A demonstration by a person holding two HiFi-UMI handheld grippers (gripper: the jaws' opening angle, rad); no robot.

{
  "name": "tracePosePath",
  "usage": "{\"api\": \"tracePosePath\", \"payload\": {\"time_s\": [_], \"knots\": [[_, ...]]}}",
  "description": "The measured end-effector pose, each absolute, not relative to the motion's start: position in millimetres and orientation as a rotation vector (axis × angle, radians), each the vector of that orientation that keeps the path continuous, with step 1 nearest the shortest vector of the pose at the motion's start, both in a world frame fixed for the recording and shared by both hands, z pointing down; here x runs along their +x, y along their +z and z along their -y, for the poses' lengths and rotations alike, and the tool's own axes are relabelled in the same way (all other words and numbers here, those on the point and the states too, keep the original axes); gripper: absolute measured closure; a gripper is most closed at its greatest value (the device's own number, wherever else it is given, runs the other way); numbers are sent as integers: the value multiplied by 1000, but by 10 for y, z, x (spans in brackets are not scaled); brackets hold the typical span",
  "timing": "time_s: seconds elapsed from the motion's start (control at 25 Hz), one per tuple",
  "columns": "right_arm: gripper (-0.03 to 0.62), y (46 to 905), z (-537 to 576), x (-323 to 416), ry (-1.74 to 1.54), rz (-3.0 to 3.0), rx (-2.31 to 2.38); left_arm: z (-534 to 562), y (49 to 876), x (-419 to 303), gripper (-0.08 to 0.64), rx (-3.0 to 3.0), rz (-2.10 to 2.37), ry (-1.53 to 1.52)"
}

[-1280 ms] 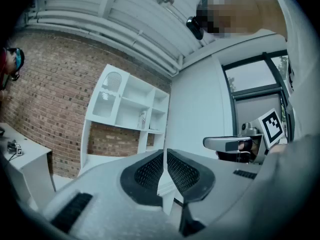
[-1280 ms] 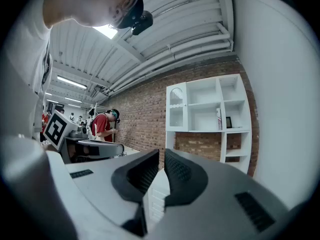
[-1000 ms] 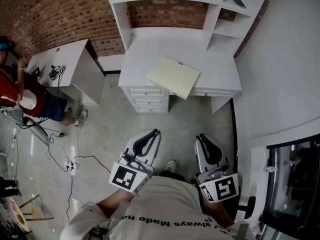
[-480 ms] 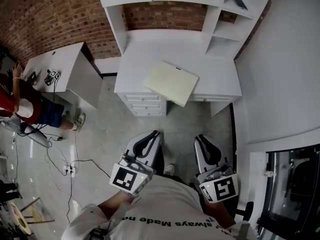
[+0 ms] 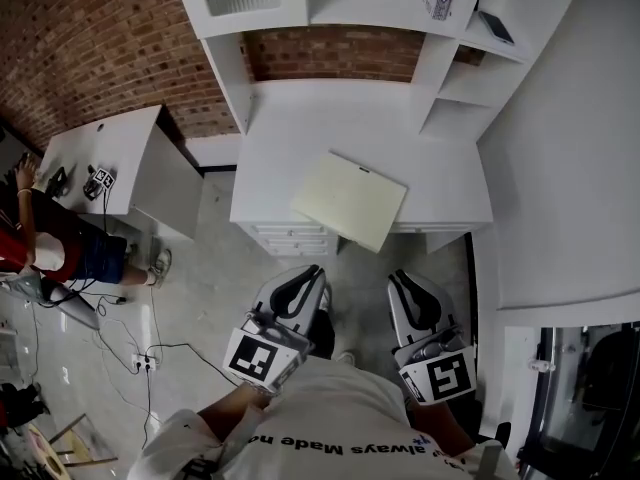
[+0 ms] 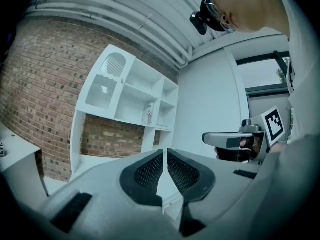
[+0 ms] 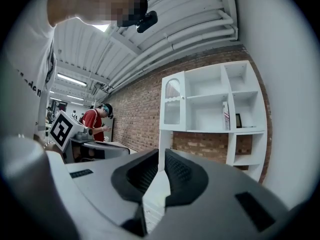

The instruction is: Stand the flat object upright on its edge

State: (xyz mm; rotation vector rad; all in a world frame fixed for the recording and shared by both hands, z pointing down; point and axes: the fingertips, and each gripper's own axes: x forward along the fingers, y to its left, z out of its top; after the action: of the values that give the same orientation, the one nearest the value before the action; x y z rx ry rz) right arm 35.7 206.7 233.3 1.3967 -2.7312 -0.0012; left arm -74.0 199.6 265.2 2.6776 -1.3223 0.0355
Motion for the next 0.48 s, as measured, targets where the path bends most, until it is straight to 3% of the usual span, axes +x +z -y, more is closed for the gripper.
{"api": "tracePosePath", "payload": {"time_s": [0.48], "knots": [[554,2234,-1061,-105,-24,2715,1400,-1008,2584,-1184,531,2680,1302,9]]}}
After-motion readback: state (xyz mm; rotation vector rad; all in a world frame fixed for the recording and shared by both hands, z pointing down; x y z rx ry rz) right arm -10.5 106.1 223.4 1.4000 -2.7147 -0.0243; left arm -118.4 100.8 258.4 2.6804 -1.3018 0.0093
